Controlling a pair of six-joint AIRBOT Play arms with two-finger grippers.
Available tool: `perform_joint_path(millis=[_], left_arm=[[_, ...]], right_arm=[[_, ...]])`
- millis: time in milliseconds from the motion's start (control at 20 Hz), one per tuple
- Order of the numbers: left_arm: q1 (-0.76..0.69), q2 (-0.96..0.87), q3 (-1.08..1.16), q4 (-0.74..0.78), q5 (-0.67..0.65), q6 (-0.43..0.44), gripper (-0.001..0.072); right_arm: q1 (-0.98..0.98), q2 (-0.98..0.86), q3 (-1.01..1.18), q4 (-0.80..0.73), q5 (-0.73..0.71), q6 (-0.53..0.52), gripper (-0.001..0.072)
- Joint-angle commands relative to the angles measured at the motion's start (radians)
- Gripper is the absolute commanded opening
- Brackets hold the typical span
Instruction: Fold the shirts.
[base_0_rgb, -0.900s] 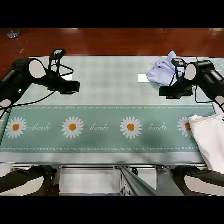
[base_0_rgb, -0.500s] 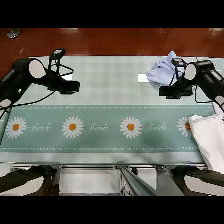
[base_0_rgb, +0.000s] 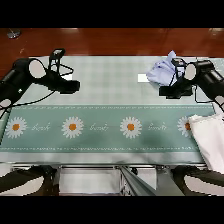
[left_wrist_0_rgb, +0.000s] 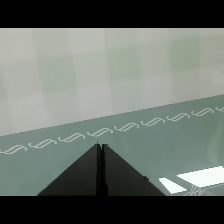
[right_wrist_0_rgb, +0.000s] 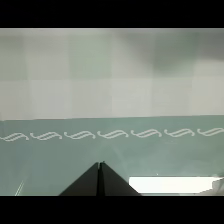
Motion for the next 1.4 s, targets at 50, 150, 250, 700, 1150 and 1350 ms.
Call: perform_joint_path(millis=[50,150,250,700,1150,1350], left_arm=[[0.0,-0.009,0.0,0.0,0.129,0.0,0.0028],[0.0,-0.012,0.0,0.0,0.144,0.0,0.0028],[0.001,-0.014,0.0,0.002,0.183,0.001,0.0034],[0.046,-0.045,0.0,0.15,0.348,0.0,0.0703],[0.068,-0.069,0.0,0.15,0.318,-0.003,0.0703],[0.065,-0.084,0.0,0.132,0.278,-0.032,0.0703]], right_arm=[[0.001,-0.001,0.0,0.0,-0.003,0.0,0.0017],[0.0,-0.001,0.0,-0.013,-0.071,0.0,0.0019],[0.0,-0.001,0.0,-0.095,-0.176,0.0,0.0129],[-0.229,-0.232,0.266,-0.388,-0.503,0.252,0.0622],[-0.308,-0.603,0.612,-0.038,-0.206,0.031,0.0621],[-0.308,-0.642,0.674,0.035,-0.101,-0.054,0.0579]])
